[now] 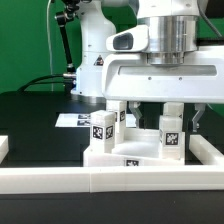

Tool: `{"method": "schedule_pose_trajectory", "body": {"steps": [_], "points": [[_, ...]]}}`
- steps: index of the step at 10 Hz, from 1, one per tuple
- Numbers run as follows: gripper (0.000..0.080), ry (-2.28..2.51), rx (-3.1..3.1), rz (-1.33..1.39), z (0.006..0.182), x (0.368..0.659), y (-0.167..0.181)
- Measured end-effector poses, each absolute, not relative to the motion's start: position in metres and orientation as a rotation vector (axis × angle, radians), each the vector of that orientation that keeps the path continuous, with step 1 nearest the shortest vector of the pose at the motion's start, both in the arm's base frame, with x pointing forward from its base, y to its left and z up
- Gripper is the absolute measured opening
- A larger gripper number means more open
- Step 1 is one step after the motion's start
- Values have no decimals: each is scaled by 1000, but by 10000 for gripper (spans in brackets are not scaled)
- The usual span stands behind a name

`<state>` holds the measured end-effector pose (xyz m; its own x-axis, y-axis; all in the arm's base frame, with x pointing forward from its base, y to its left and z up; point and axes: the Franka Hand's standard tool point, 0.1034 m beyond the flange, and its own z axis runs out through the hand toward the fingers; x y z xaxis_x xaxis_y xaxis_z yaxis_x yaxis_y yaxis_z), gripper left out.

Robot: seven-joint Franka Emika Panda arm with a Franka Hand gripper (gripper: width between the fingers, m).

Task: Assemble square table

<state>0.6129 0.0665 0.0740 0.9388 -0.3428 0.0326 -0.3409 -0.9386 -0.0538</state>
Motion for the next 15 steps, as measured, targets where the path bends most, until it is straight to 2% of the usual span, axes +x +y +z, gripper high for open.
{"method": "schedule_pose_trajectory", "body": {"steps": [3, 6, 7, 8, 9, 10, 15], "points": [[649, 288, -3096, -69, 74, 613, 66], [649, 253, -3100, -66, 73, 612, 71], [546, 256, -3100, -65, 73, 612, 70], [546, 257, -3100, -65, 73, 612, 70], [364, 270, -3099, -65, 73, 612, 70], [288, 313, -3094, -64, 73, 612, 70], [288, 708, -3023, -57, 73, 612, 70]]}}
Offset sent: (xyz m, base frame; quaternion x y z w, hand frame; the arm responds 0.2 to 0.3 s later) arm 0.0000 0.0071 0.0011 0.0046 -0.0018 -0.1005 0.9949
